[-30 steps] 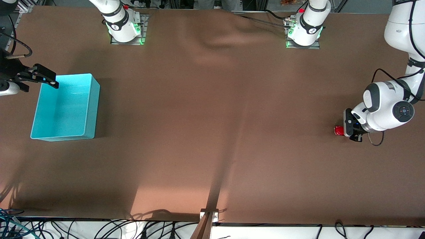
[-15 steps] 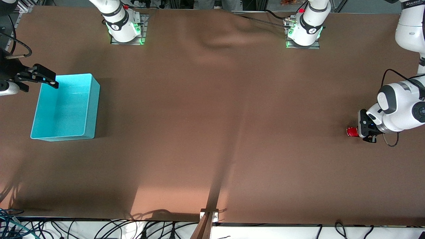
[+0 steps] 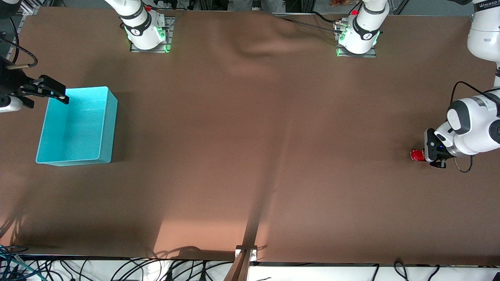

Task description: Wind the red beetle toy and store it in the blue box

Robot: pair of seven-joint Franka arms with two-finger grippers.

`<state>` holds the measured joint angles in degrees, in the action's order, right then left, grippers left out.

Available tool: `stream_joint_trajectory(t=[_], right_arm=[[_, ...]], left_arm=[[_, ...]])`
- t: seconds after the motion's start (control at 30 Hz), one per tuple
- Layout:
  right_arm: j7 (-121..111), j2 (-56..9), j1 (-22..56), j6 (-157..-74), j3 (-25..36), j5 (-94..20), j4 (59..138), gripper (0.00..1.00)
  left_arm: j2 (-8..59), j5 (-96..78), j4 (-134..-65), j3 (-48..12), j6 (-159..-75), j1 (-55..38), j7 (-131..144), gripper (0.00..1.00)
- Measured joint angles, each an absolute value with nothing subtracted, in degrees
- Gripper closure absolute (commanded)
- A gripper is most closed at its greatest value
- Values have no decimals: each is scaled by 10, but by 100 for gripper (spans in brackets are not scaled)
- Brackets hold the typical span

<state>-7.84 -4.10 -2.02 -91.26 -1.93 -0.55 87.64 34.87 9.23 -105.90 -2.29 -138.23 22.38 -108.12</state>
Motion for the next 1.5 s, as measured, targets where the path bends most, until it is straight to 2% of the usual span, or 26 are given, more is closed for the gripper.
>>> stream_joint_trajectory(t=[0.03, 0.07, 0.33, 0.47, 1.1, 1.5], right_arm=[[-78, -41, -20, -913, -19, -6, 876, 0], [-78, -41, -20, -913, -19, -6, 876, 0], [-78, -41, -20, -912, -19, -6, 876, 0], [-78, -41, -20, -912, -20, -6, 876, 0], [-78, -41, -20, -912, -20, -6, 876, 0], [-78, -41, -20, -912, -20, -6, 876, 0]], left_arm=[[349, 92, -1058, -23, -1382, 224, -1082, 12], [349, 92, -1058, -23, -1382, 224, -1082, 0], [380, 93, -1044, -23, -1402, 227, -1085, 0], [384, 93, -1007, -26, -1370, 225, -1085, 0], [384, 93, -974, -31, -1339, 222, -1085, 0], [373, 87, -869, -50, -1226, 222, -1083, 0]])
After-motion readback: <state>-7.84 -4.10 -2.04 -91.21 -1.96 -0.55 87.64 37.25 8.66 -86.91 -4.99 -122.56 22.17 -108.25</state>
